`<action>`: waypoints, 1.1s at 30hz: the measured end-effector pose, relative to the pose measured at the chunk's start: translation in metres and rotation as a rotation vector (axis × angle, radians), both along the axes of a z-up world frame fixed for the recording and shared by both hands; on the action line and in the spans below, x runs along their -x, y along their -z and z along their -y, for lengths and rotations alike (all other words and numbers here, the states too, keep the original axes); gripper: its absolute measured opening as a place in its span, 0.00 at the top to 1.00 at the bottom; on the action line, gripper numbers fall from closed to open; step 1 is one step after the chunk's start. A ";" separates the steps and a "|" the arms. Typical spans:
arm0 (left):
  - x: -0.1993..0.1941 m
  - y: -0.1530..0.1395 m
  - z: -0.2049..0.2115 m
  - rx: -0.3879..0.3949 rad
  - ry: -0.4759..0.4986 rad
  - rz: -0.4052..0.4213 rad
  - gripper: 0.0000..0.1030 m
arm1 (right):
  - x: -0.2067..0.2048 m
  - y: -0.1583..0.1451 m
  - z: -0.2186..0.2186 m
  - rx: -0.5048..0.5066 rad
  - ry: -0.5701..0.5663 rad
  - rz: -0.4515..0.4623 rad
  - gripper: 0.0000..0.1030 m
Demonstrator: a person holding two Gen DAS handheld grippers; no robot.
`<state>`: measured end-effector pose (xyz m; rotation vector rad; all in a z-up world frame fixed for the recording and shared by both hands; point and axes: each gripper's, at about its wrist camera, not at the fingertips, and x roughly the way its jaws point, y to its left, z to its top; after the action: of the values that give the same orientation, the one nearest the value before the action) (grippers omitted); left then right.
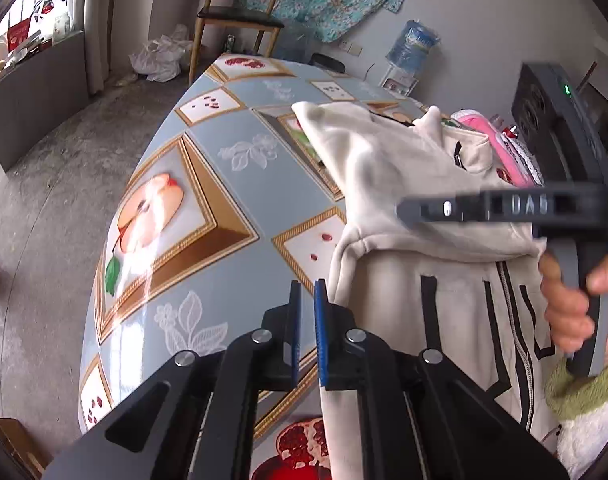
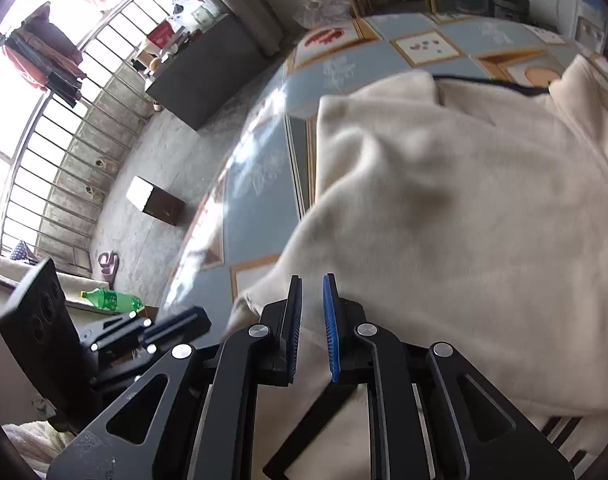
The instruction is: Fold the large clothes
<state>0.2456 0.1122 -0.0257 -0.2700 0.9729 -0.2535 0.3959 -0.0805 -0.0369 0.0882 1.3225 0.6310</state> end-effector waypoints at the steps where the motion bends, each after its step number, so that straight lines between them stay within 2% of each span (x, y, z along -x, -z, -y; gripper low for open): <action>1: 0.000 0.001 0.000 0.011 0.003 -0.003 0.94 | 0.006 0.009 0.002 0.010 0.005 -0.015 0.86; 3: 0.002 0.001 0.001 0.037 0.007 -0.004 0.94 | 0.014 0.006 0.009 -0.023 0.017 -0.002 0.87; 5: 0.002 0.000 0.004 0.027 0.016 0.011 0.89 | 0.018 -0.001 0.015 -0.041 0.038 -0.001 0.87; 7: -0.002 0.000 0.011 -0.015 0.039 0.021 0.71 | 0.020 -0.009 0.018 -0.049 0.045 0.017 0.84; 10: -0.012 0.003 0.028 -0.144 0.076 0.045 0.65 | 0.023 -0.020 0.022 -0.066 0.058 0.044 0.75; 12: -0.020 0.008 0.041 -0.249 0.095 0.052 0.65 | 0.023 -0.025 0.028 -0.081 0.078 0.054 0.74; 14: -0.024 0.010 0.050 -0.303 0.106 0.080 0.65 | 0.025 -0.026 0.036 -0.096 0.097 0.058 0.74; 15: -0.025 0.009 0.052 -0.316 0.106 0.094 0.70 | 0.026 -0.026 0.040 -0.097 0.105 0.059 0.74; 16: -0.024 0.009 0.055 -0.325 0.116 0.105 0.84 | 0.026 -0.026 0.044 -0.101 0.112 0.056 0.74; 17: -0.024 0.009 0.057 -0.328 0.129 0.110 0.91 | 0.028 -0.025 0.049 -0.110 0.117 0.048 0.74; 19: -0.017 0.008 0.062 -0.371 0.121 0.150 0.95 | 0.027 -0.022 0.053 -0.117 0.125 0.032 0.74; 22: -0.007 0.007 0.061 -0.392 0.104 0.182 0.95 | 0.023 -0.019 0.053 -0.131 0.130 0.014 0.74; 27: -0.007 0.009 0.059 -0.393 0.082 0.180 0.95 | 0.013 -0.008 0.028 -0.178 0.121 -0.012 0.74; 30: -0.009 0.009 0.056 -0.371 0.076 0.169 0.95 | 0.018 0.011 0.008 -0.172 0.075 -0.074 0.74; 33: -0.009 0.008 0.049 -0.312 0.081 0.162 0.95 | 0.029 0.014 0.004 -0.169 0.048 -0.074 0.74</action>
<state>0.2547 0.0634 -0.0337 0.0747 0.8494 -0.1902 0.3664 -0.0848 -0.0511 0.2819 1.3324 0.7035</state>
